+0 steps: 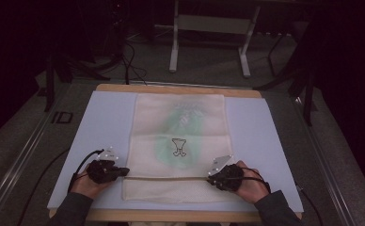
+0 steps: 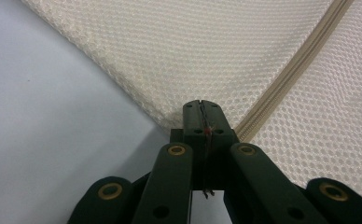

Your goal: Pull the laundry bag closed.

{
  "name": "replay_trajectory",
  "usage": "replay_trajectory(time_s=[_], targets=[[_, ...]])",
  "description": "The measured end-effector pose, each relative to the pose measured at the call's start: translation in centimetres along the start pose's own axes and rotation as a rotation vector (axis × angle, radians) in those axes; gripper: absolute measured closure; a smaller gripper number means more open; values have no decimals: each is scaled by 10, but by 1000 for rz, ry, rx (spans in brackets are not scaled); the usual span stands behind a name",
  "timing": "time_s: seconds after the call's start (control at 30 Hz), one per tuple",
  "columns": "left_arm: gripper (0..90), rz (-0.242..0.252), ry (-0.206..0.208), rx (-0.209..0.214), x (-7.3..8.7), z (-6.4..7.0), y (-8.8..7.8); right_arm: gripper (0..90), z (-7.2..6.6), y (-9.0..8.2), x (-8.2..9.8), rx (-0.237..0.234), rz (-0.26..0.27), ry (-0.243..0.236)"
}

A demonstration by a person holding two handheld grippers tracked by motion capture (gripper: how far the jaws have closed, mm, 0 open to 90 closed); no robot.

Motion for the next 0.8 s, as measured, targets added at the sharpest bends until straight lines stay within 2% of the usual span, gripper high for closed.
replay_trajectory(time_s=[0.6, 0.8], targets=[[900, 1, 2, -2, 0, 0, 0, 821, 8, -9, 26, 1, -6, 33], [900, 0, 3, -5, 0, 1, 0, 820, 13, -14, 37, 7, -11, 57]])
Point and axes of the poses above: each handheld gripper's, and its own axes: y roughly forward along the jaws, x roughly out of its underside, z roughly to its right, the point moved 4 cm from there along y, roughly forward along the jaws, and after that the axes turned 9 degrees about -y, right-handed, at the moved point
